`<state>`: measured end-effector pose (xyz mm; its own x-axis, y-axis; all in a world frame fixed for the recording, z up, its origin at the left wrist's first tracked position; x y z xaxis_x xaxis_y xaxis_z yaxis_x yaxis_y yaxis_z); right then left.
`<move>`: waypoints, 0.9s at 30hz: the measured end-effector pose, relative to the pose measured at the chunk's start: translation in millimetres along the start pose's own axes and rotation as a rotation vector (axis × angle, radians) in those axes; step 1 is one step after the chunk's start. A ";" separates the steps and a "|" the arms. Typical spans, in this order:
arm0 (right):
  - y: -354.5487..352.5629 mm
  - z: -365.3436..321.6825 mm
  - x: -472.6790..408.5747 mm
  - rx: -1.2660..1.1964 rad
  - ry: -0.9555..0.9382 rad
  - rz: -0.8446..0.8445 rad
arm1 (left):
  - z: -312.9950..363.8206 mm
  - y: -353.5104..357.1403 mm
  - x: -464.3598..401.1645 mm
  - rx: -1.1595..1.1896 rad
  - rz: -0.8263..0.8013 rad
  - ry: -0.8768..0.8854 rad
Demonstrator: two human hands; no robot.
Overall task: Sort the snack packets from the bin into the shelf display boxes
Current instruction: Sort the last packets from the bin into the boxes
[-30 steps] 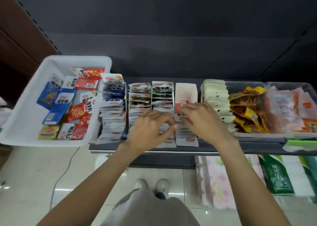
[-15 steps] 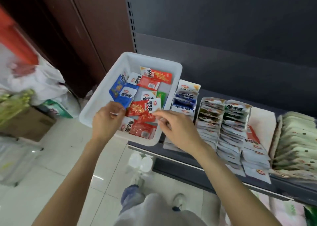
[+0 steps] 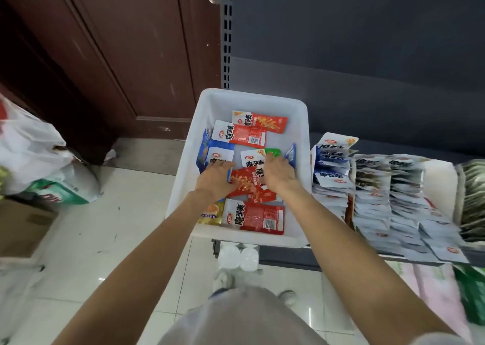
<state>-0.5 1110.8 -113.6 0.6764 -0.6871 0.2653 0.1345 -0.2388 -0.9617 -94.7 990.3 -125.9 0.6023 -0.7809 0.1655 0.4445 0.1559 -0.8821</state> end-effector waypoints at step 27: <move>-116.1 100.5 164.5 -1.109 -0.053 0.512 | 145.7 -75.2 51.2 0.384 -0.118 0.554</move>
<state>167.9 1094.4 34.7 0.5024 -0.8507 -0.1547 -0.8285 -0.4225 -0.3676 -0.6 1026.7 13.1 0.1533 -0.9841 -0.0894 0.7512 0.1748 -0.6365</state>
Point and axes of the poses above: each hand's wrist, its own x-axis away from the middle knuckle, its own y-axis out of the palm, z = x × y, the point moved 8 cm from there along -x, towards the middle knuckle, and after that the axes turned 6 degrees about z, right-handed, at the moved point
